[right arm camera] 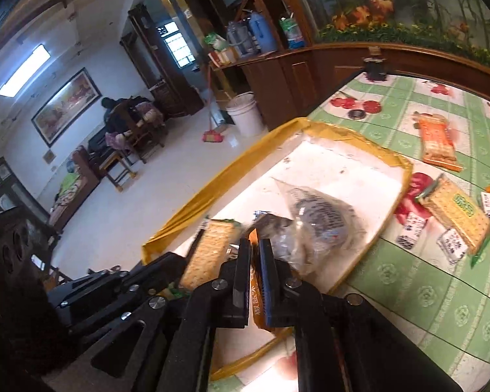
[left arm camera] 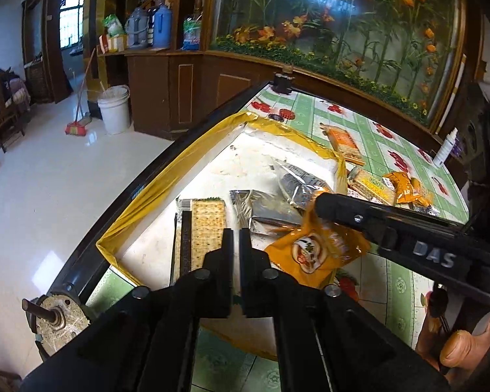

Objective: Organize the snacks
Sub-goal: 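Carry the orange bag into the tray and open the right tool, then grasp the WEIDAN cracker pack with the left tool while the right tool grasps a silver peanut bag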

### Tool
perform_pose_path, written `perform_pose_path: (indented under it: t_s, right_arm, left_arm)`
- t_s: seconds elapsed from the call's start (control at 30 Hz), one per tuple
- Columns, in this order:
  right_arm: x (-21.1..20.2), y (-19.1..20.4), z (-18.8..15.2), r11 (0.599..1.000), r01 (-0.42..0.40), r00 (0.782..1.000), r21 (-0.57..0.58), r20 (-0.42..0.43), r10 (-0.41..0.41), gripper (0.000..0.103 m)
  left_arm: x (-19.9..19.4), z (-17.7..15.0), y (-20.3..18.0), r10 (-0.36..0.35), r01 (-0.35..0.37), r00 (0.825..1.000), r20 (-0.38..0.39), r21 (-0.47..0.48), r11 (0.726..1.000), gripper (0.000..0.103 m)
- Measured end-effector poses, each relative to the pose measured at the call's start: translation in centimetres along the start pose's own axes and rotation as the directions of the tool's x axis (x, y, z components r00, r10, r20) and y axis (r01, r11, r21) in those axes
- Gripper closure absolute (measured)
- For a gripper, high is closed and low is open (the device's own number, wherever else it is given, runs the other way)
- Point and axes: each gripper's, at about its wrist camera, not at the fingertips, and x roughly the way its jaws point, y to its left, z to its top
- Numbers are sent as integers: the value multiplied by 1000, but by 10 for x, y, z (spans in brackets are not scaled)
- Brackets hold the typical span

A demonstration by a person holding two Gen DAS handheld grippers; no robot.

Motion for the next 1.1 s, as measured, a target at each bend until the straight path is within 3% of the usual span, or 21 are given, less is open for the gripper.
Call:
perform_pose_path:
  t_s: [0.03, 0.07, 0.1, 0.13, 0.23, 0.3, 0.33, 0.47, 0.63, 0.7, 0.8, 0.97, 1.03, 1.1]
  right_arm:
    - [-3, -5, -1, 1000, -2, 1000, 19, 10, 2, 74]
    - [-8, -8, -2, 999, -5, 1000, 32, 21, 4, 53]
    - [-14, -12, -3, 999, -3, 999, 45, 38, 2, 43]
    - [-21, -17, -4, 998, -3, 999, 56, 54, 0, 42]
    - [-42, -33, -11, 995, -13, 997, 96, 81, 5, 38]
    - [-59, -48, -20, 991, -7, 995, 133, 101, -6, 25]
    - [-69, -58, -25, 987, -7, 993, 161, 114, -12, 22]
    - [-111, -109, -52, 949, -18, 981, 316, 190, -45, 21]
    - [-168, -168, -96, 872, 2, 939, 489, 298, -169, 15]
    - [-182, -187, -110, 822, -4, 926, 569, 313, -212, 10]
    - [-194, -211, -124, 767, -43, 924, 640, 318, -213, 10]
    - [-207, -220, -126, 782, -44, 928, 621, 316, -199, 10]
    - [-219, -217, -120, 815, -53, 929, 577, 328, -171, 10]
    - [-242, -209, -109, 847, -27, 917, 530, 351, -191, 14]
  left_arm:
    - [1, 1, 2, -4, 4, 1000, -5, -7, 1000, 78]
    - [2, 0, 4, -3, 3, 1000, -6, -12, 1000, 52]
    - [1, 0, 5, 9, -9, 1000, 2, -16, 1000, 39]
    - [-2, -1, 5, 18, -17, 1000, 18, -18, 1000, 27]
    - [-7, -3, 4, 10, -10, 999, 35, -17, 1000, 27]
    - [-9, -4, 4, 27, -27, 999, 39, -11, 1000, 27]
    - [-10, -5, 3, 31, -31, 999, 41, -9, 999, 27]
    - [-21, -9, -1, 29, -28, 997, 72, -20, 999, 27]
    - [-25, -13, -31, -13, 13, 997, 71, 2, 1000, 27]
    - [-22, -16, -51, -30, 29, 998, 50, 32, 999, 27]
    - [-15, -23, -87, -62, 60, 998, 12, 108, 992, 27]
    - [-18, -30, -138, -46, 42, 999, 8, 234, 971, 27]
    - [-19, -28, -153, -24, 20, 1000, 12, 266, 964, 27]
    - [-22, -22, -164, -4, -3, 1000, 24, 287, 958, 27]
